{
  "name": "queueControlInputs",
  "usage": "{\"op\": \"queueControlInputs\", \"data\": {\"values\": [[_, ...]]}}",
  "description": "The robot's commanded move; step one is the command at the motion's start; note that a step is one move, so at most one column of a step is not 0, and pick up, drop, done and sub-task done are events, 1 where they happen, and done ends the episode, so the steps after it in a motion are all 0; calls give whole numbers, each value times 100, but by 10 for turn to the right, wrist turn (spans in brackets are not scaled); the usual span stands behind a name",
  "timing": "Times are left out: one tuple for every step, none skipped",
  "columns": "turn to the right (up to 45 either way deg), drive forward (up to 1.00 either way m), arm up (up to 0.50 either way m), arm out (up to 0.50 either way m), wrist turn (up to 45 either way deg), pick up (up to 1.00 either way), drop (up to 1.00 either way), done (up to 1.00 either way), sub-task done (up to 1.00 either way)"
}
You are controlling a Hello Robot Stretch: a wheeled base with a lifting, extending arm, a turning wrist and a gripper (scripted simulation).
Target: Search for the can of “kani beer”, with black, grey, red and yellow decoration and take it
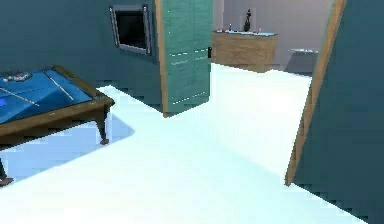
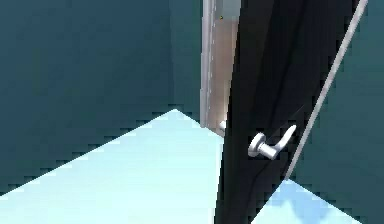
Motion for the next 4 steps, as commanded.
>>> {"op": "queueControlInputs", "data": {"values": [[60, 0, 0, 0, 0, 0, 0, 0, 0], [0, 100, 0, 0, 0, 0, 0, 0, 0], [30, 0, 0, 0, 0, 0, 0, 0, 0], [0, 65, 0, 0, 0, 0, 0, 0, 0]]}}
